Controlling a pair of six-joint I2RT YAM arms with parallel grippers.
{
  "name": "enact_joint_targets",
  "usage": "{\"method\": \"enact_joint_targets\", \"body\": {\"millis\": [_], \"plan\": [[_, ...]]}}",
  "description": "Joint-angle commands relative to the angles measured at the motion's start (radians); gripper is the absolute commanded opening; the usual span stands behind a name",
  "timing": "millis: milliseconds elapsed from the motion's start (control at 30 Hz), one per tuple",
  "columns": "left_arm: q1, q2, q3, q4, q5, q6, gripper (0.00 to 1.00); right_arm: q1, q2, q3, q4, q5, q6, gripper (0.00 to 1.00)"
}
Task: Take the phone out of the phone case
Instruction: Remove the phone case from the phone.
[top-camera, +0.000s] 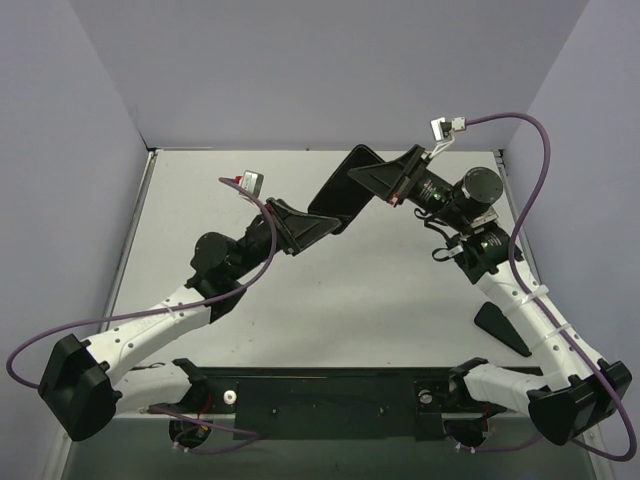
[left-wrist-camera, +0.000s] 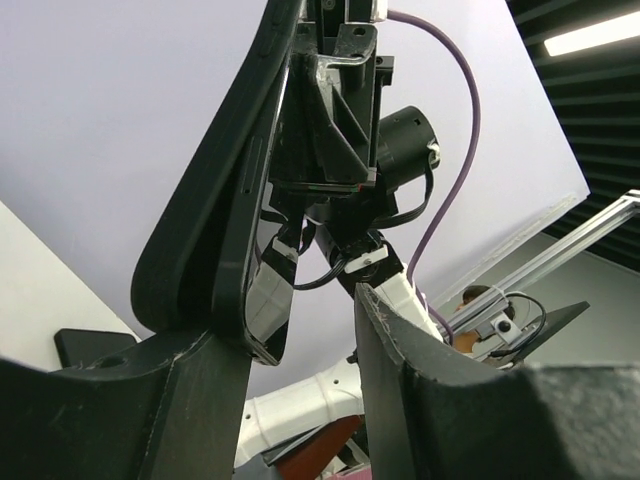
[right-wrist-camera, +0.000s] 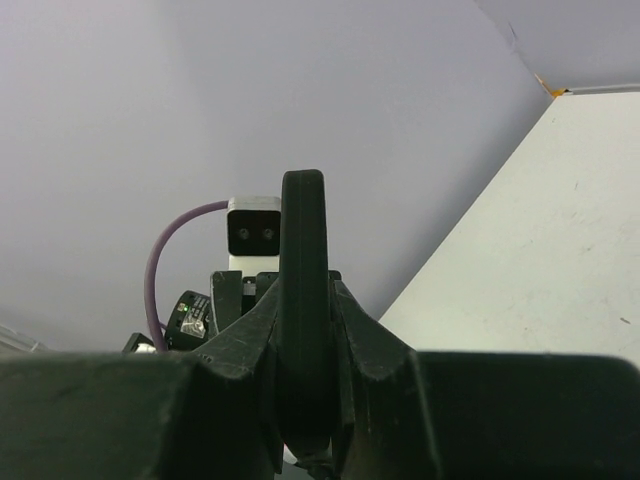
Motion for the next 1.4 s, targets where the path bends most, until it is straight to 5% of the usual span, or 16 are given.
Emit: {"method": "enact_joint_targets", "body": {"millis": [0,200,433,533,700,833,1067,1367], "plan": [[-0.002,-0.005,0.067,0.213,-0.069,0.002,0.55,0.07,0.02,0.008,-0.047,-0.212,0.005,0.0],[-0.014,-0.016,0.023,0.276,-0.193,0.008,0.43,0.099,0.026,-0.02,-0.026,-0.19,0.002,0.0],[-0.017,-0.007,0.01,0.262,-0.279,-0.032,0.09,0.129,0.02,0.035,-0.218,-0.141,-0.159,0.0],[-0.017,-0.001,0.006,0.276,-0.29,-0.041,0.03,0.128,0.016,0.048,-0.29,-0.098,-0.232,0.01],[-0.017,-0.024,-0.039,0.265,-0.341,-0.064,0.0,0.128,-0.023,0.031,-0.352,-0.013,-0.334,0.48],[-0.016,-0.039,-0.053,0.265,-0.377,-0.071,0.0,0.134,-0.061,-0.035,-0.297,0.011,-0.332,0.6],[-0.014,0.001,-0.045,0.321,-0.377,-0.146,0.0,0.154,-0.11,-0.173,-0.061,0.078,-0.245,0.59],[-0.019,-0.005,-0.059,0.307,-0.372,-0.152,0.0,0.192,-0.07,-0.141,0.052,0.1,-0.181,0.42]]}}
